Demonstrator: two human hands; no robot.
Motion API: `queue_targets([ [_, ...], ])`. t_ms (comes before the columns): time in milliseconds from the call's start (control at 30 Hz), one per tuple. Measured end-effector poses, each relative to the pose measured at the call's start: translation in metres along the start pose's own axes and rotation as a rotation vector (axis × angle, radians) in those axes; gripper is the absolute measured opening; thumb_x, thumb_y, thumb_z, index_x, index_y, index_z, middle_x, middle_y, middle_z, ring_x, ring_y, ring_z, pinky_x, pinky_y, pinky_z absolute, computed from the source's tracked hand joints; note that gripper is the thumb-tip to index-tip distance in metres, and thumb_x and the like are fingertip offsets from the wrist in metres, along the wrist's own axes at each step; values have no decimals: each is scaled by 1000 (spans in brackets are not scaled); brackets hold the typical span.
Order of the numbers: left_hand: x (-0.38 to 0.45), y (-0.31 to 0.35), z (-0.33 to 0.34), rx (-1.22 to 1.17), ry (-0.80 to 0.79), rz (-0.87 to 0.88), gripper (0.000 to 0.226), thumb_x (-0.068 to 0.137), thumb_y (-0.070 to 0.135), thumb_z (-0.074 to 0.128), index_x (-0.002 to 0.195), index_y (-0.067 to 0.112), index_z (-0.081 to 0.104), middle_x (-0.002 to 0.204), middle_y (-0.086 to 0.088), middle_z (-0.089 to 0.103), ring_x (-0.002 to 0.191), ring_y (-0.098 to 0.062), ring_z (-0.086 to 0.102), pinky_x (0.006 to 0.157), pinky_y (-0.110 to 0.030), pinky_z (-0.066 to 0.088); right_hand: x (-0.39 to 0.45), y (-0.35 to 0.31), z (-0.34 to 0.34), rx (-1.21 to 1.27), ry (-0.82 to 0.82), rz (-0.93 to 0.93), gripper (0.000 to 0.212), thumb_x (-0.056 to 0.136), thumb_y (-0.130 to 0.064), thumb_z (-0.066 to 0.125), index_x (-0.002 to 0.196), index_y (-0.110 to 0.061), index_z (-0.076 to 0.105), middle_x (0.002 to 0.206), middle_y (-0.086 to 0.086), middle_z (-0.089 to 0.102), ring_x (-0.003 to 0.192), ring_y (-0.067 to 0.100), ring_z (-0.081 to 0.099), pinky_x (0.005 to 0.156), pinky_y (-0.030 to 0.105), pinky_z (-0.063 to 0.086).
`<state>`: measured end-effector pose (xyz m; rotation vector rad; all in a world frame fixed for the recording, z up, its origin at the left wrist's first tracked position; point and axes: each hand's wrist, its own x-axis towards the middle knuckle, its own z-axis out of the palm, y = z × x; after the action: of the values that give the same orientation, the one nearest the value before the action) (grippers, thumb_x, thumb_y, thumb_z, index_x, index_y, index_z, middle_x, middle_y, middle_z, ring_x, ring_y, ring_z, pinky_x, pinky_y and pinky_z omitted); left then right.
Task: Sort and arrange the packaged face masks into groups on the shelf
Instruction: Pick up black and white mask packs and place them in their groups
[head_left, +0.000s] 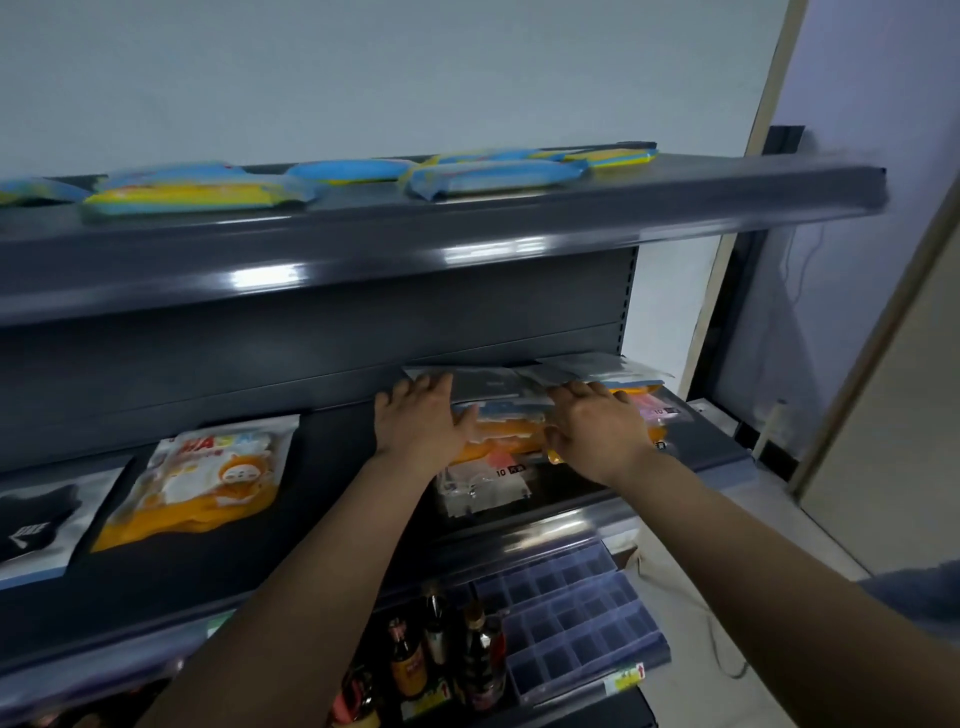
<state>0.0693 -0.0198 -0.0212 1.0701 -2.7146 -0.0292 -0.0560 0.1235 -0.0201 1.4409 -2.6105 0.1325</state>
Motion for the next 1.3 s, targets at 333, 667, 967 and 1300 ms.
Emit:
queue_targets([
  [333,61,0,20,-72,-54,-91,65,93,60,31,147,24,25,152,-4,33,138,-27,31,109,-40,26,65,56,12,100,27,61,45,95,-36,42,138,-21,42,139,6,48,130,28,40,105,38,33],
  [667,85,-12,40,-180,-133,-224,66,87,62,45,143,28,33,147,-2,41,132,-27,39,104,-38,38,107,119,39,265,-44,172,41,92,-8,47,130,-20,54,131,12,57,118,32,54,98,41,47],
  [967,74,-7,44,-387,-140,-500,95,70,73,53,141,14,34,142,-12,45,131,-30,42,106,-39,40,123,150,45,440,-158,191,62,85,-45,63,134,-11,48,140,12,48,127,30,47,103,36,38],
  [1300,48,28,38,-581,289,-504,65,79,24,75,134,8,45,131,-18,53,123,-33,49,97,-38,42,128,172,47,644,-164,86,83,65,-50,79,132,-13,47,137,11,47,129,30,44,106,40,39],
])
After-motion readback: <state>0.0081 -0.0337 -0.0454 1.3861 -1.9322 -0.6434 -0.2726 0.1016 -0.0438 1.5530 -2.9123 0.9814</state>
